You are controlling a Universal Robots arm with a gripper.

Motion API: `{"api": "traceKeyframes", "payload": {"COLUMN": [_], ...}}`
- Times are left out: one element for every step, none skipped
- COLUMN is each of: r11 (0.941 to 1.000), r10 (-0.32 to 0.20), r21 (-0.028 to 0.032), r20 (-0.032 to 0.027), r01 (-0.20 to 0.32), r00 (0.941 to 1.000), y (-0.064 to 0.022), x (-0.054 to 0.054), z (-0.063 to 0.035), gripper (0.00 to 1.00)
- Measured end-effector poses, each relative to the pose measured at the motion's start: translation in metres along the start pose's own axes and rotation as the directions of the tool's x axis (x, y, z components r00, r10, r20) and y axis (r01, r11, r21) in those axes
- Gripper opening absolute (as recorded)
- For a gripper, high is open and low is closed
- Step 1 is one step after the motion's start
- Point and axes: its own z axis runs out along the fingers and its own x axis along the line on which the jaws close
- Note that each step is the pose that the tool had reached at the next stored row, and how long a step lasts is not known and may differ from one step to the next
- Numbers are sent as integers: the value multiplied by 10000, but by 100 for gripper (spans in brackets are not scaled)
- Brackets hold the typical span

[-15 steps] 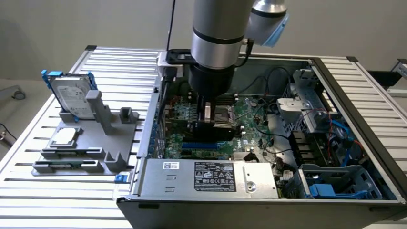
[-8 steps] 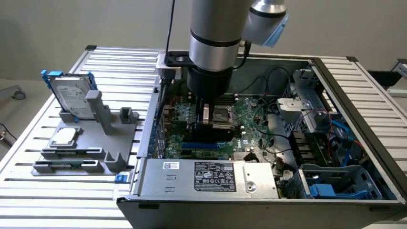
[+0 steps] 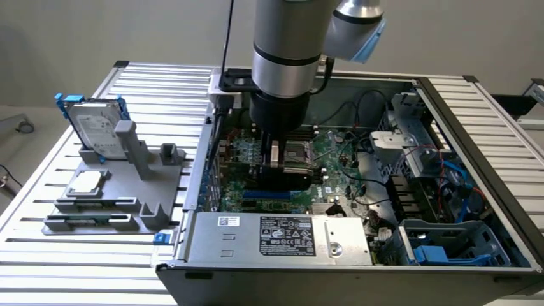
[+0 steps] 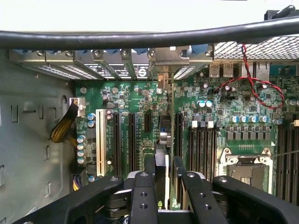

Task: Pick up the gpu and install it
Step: 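Insert the gpu into the slot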

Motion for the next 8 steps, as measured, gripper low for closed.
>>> {"api": "traceKeyframes", "payload": {"r11": [10000, 10000, 10000, 10000, 10000, 10000, 10000, 10000], "r10": [0, 0, -1, -1, -3, -3, -4, -6], "r21": [1, 1, 2, 3, 3, 4, 4, 4], "r20": [0, 0, 0, 1, 0, 0, -1, 0], "r01": [0, 0, 1, 1, 3, 3, 4, 6], "r00": [10000, 10000, 10000, 10000, 10000, 10000, 10000, 10000], "y": [0, 0, 0, 0, 0, 1, 1, 2], "x": [0, 1, 1, 1, 1, 2, 3, 4], "z": [2, 4, 7, 11, 14, 17, 20, 24], "gripper": [27, 27, 27, 27, 27, 27, 27, 27]}}
